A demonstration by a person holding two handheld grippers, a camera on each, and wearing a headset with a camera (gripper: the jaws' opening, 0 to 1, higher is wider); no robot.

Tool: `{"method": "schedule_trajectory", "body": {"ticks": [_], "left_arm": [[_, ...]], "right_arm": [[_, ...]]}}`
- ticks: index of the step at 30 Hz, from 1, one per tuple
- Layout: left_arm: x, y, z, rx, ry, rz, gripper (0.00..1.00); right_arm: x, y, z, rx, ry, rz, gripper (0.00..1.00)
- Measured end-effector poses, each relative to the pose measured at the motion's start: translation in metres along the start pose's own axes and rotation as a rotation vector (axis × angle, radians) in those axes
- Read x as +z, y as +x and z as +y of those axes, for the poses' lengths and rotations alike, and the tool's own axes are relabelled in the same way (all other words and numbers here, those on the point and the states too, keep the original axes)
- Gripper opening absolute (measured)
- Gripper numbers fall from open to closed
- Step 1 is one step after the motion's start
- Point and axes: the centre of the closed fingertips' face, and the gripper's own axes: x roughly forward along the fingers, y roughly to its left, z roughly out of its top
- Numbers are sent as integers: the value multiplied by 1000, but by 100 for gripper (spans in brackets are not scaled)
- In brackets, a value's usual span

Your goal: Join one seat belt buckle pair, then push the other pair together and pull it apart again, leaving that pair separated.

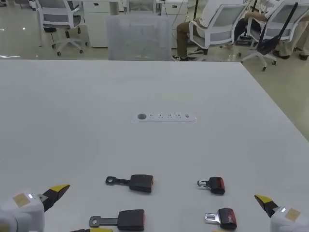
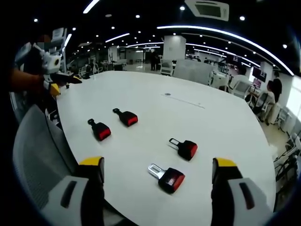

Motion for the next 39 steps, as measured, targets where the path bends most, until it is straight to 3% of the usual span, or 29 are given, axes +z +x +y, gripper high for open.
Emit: {"method": "schedule_trajectory", "body": {"ticks": [39], "left_arm": [[0, 0, 2, 2, 4, 3, 100]], "right_arm": [[-3, 0, -3, 17, -18, 11, 97]]}}
